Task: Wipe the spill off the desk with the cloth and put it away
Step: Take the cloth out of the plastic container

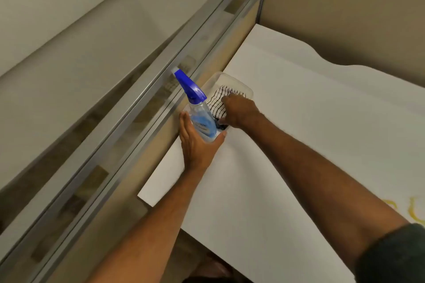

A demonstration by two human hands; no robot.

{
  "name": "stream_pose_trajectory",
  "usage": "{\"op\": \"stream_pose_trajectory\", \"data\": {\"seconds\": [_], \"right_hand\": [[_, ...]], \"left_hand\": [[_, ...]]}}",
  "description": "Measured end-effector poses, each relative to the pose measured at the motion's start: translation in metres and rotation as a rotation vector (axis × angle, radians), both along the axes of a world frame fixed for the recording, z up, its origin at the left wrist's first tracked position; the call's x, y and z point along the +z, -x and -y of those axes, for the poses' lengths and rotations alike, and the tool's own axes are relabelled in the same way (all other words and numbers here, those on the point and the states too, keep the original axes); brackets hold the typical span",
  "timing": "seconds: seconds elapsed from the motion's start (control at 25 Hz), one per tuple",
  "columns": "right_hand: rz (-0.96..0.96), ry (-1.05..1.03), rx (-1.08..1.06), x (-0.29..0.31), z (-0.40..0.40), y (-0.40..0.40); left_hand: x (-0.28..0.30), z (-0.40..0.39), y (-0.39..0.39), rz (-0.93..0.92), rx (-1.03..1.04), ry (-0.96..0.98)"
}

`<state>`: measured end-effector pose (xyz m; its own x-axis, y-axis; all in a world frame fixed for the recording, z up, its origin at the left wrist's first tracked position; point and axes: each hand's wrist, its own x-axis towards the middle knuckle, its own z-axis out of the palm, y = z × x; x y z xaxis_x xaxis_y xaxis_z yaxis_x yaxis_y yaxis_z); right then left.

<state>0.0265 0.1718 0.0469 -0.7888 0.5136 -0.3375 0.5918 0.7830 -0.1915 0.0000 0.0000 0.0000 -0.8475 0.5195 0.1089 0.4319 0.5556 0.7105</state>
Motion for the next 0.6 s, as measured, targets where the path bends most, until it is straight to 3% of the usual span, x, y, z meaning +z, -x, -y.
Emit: {"op": "stream_pose_trajectory", "data": {"seconds": [0.08,0.2,0.44,0.6], "right_hand": [[0.137,-0.055,0.027,-0.002,0.001,0.012],[0.18,-0.135,0.031,-0.009,0.008,0.022],[0.036,-0.107,-0.01,-0.011,0.004,0.023],[-0.275,0.052,-0.204,0.009,0.001,0.007]], "left_hand": [[-0.003,-0.001,0.002,0.01,0.011,-0.032],[-0.002,-0.001,0.003,0.068,0.017,-0.053],[-0.006,-0.002,0.003,0.105,0.016,-0.066],[-0.007,0.001,0.002,0.119,0.006,-0.013]]}}
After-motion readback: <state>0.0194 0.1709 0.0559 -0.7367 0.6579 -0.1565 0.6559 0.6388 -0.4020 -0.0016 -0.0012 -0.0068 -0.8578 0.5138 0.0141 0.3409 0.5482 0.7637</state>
